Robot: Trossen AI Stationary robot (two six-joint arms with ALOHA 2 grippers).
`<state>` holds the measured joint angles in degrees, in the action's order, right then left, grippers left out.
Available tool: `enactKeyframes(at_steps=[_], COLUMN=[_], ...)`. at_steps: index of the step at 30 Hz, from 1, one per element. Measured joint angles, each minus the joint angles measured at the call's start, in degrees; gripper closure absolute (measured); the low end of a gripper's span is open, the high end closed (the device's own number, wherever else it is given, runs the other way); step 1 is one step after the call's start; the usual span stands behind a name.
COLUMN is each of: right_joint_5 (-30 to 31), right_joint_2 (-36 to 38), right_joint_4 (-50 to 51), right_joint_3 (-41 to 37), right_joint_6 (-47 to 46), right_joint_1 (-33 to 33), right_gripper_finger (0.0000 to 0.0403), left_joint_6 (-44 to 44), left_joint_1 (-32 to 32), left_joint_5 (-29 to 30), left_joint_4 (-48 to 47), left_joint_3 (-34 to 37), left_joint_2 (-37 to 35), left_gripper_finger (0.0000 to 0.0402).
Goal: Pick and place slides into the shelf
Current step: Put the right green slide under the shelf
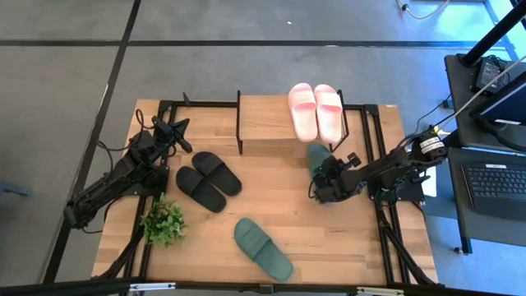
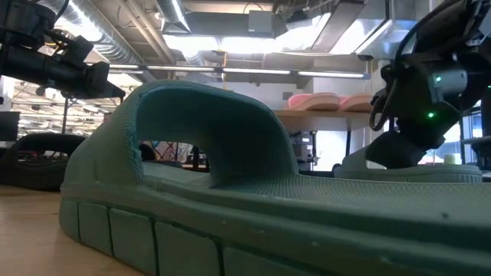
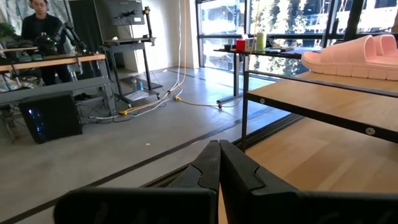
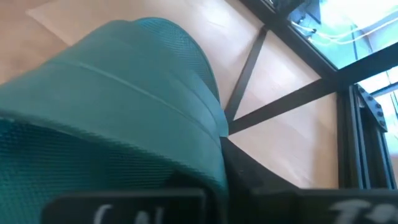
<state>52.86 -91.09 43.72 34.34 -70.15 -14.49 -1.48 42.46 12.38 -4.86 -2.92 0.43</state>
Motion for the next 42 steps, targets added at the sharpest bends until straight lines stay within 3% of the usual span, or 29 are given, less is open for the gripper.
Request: enactKeyframes(at_steps=[8, 17, 22, 35, 42], right_joint_5=[-0.46, -3.9, -6.86, -10.39, -14.09], right_joint_2=[0.0, 0.0, 0.0, -0.02, -0.02], right_joint_4=[-0.33, -0.69, 0.83, 17.28, 24.05], right_joint_3=[0.86, 1.31, 4.08, 13.24, 20.68], right_joint_6=[0.11, -0.07, 0.12, 3.17, 3.06], right_joint_1=[0.89, 0.89, 0.78, 0.38, -3.21], right_gripper_finger=[0.0343, 0.0235, 0.0199, 0.0193, 0.0193], left_joint_6=[-0.02, -0.14, -0.15, -0.22, -0.61], left_joint_1=[0.0, 0.01, 0.02, 0.01, 0.02], left_joint_5=[0.0, 0.17, 0.17, 0.17, 0.2], left_joint_4=[0.0, 0.0, 0.0, 0.0, 0.0], left_joint_3=[0.0, 0.0, 0.02, 0.0, 0.0], left_joint_2=[0.0, -0.01, 0.0, 0.0, 0.0], left_gripper_finger=[0.0401, 0.0401, 0.0401, 0.0401, 0.0401])
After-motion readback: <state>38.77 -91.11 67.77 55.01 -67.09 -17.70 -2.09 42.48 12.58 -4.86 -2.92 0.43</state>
